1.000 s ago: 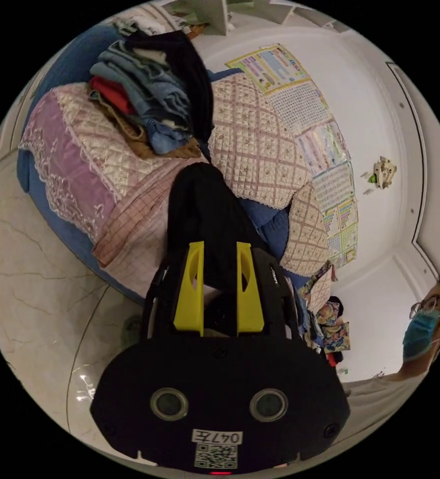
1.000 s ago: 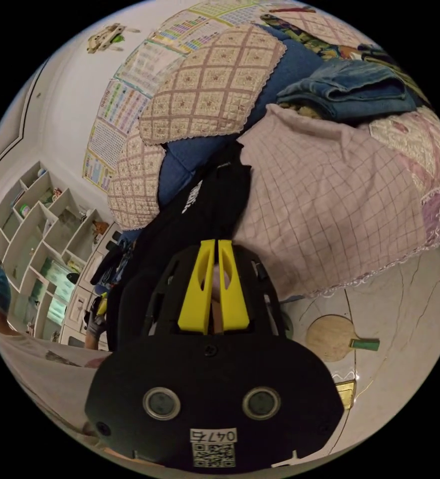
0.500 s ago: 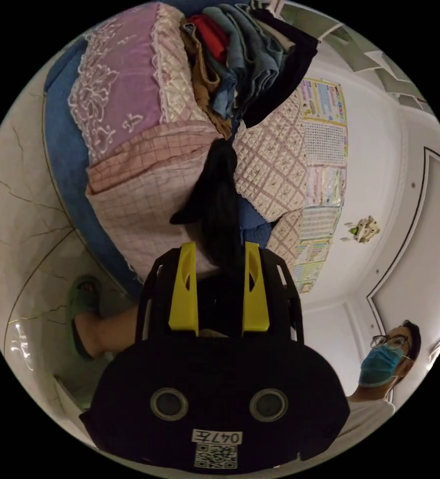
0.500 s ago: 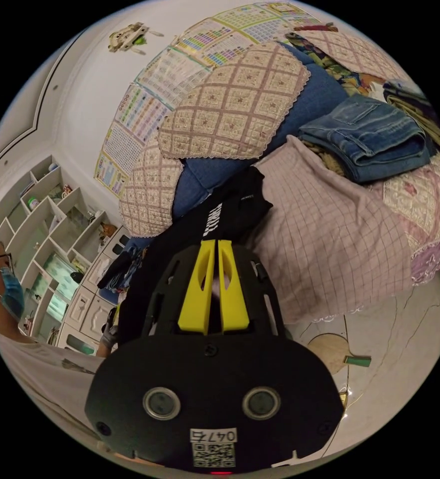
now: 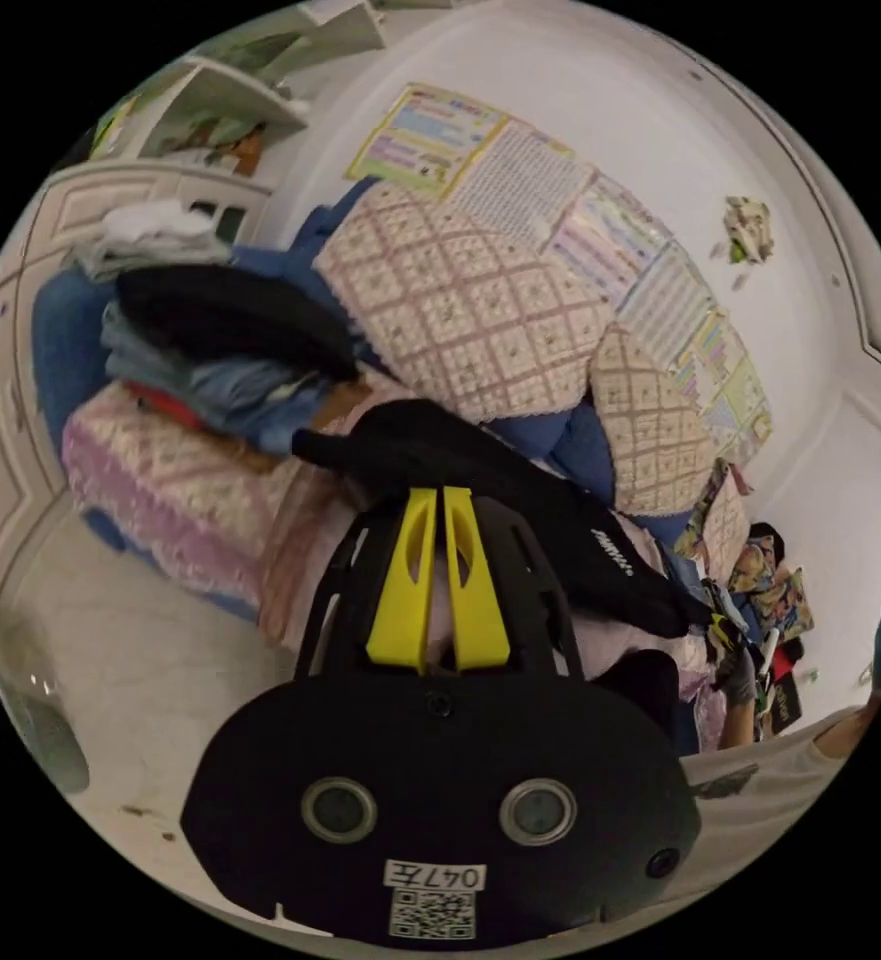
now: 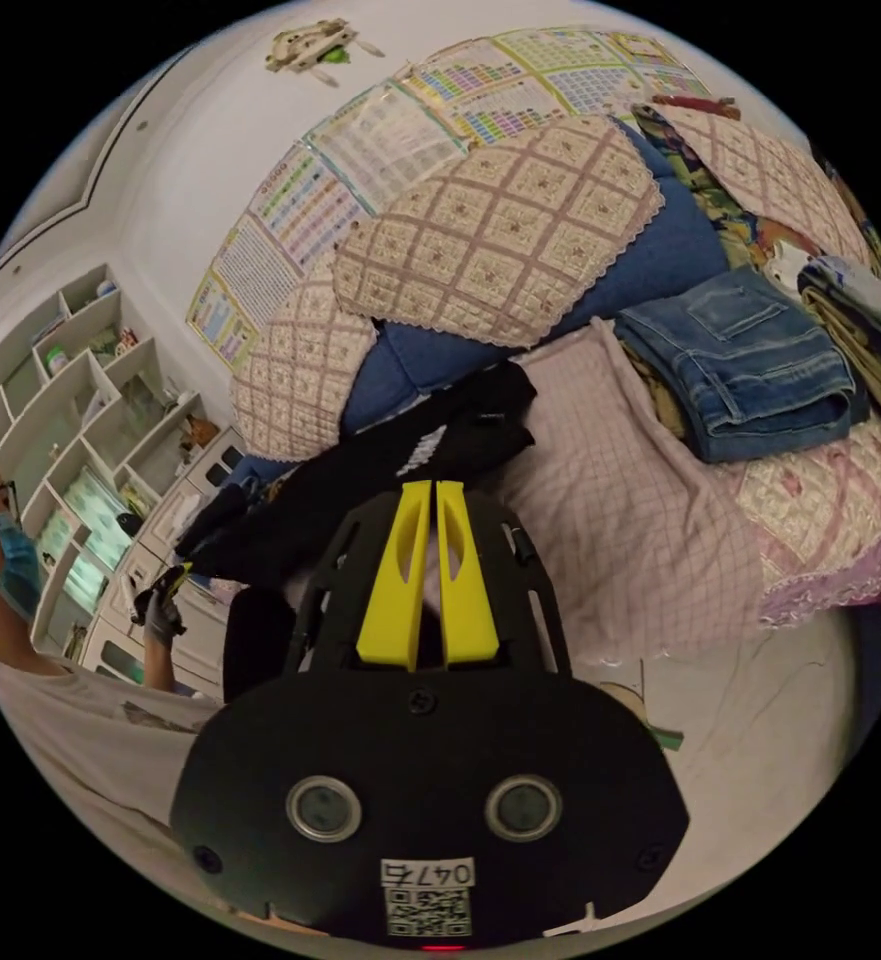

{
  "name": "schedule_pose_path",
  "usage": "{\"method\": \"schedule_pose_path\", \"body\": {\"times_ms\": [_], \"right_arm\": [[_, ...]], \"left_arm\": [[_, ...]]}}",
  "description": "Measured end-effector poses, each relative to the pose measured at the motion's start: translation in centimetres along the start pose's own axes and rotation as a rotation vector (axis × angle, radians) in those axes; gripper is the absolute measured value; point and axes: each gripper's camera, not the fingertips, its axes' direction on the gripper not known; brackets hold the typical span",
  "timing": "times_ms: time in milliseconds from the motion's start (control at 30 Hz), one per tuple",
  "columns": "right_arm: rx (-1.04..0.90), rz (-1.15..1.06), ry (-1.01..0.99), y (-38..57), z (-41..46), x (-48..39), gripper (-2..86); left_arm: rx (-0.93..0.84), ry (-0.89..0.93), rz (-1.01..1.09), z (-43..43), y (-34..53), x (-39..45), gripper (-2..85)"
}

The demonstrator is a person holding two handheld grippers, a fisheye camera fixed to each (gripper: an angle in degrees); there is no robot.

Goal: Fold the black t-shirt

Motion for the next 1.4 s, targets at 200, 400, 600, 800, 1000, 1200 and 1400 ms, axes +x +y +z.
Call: {"method": "schedule_pose_path", "body": {"times_ms": [200, 400, 600, 800, 1000, 1200, 1400], "right_arm": [[-0.155, -0.006, 0.097, 2.5, 5.5, 0.9, -1.0], [-0.183, -0.024, 0.221, 4.0, 10.1, 0.4, 1.0], [0.101, -0.079, 0.426, 4.3, 9.6, -3.4, 5.3], [0.3, -0.321, -0.15, 0.9, 16.6, -11.6, 2.0], [0.177, -0.404, -0.453, -1.3, 31.2, -15.6, 0.8], [-0.116, -0.409, -0.524, -0.2, 40.4, -14.2, -0.4], [-0.076, -0.396, -0.546, -2.1, 41.7, -12.5, -1.0]], "left_arm": [[-0.191, -0.025, -0.227, 7.6, 4.9, -4.7, -0.9], [-0.138, -0.243, -0.198, 10.8, 3.5, -0.8, 1.2], [-0.063, -0.318, 0.258, 17.8, -6.2, 13.6, 5.7], [-0.111, -0.187, 0.402, 36.1, -19.4, 21.7, 10.1], [-0.324, -0.379, 0.497, 57.2, -26.9, 25.4, 10.4], [-0.428, -0.56, 0.545, 70.5, -29.5, 27.2, 5.5], [-0.167, -0.344, 0.87, 71.0, -24.4, 36.4, -0.6]]}}
